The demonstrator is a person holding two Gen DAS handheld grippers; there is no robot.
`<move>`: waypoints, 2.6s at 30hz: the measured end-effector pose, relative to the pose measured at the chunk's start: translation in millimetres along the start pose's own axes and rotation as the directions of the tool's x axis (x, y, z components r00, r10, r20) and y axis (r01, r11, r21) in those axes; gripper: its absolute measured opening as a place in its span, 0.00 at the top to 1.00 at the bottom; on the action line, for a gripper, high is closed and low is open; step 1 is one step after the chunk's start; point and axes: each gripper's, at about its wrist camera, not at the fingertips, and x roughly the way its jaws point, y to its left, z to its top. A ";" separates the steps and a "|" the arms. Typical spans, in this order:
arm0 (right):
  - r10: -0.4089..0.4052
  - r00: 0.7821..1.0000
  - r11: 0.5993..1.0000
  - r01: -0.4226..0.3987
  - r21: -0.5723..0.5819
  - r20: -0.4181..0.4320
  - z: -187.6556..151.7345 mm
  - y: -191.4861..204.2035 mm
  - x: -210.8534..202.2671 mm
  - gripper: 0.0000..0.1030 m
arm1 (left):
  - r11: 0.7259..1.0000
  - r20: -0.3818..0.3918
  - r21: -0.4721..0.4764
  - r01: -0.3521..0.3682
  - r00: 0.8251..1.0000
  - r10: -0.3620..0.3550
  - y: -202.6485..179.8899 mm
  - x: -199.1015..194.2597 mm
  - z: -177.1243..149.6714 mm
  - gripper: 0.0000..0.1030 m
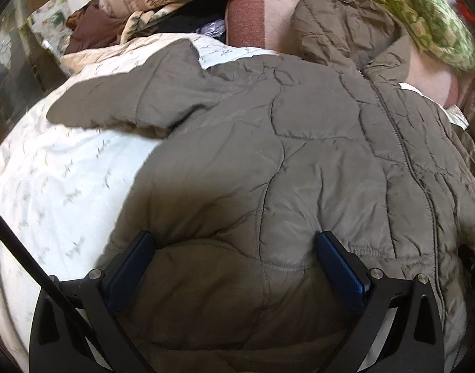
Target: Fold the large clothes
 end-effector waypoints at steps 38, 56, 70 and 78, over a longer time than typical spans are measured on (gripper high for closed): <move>-0.019 0.992 0.996 0.007 0.092 0.125 35.0 -7.0 -66.9 0.23 | 0.817 -0.049 -0.575 0.032 0.996 -0.074 313.2 119.2 165.1 0.85; -0.075 0.977 0.963 0.019 0.268 0.201 21.3 -120.0 -109.0 0.33 | 0.841 0.078 -0.093 0.534 0.846 -0.528 -9.8 -58.5 174.8 0.84; -0.134 0.981 0.818 0.031 0.575 0.139 37.5 -307.3 -58.8 0.16 | 0.914 0.058 0.189 0.358 0.925 -0.375 -112.3 -90.1 78.1 0.45; -0.052 0.997 0.679 0.000 0.735 0.048 80.2 -387.6 49.9 0.14 | 0.972 0.140 0.154 0.178 0.970 -0.200 -71.2 -119.5 44.6 0.44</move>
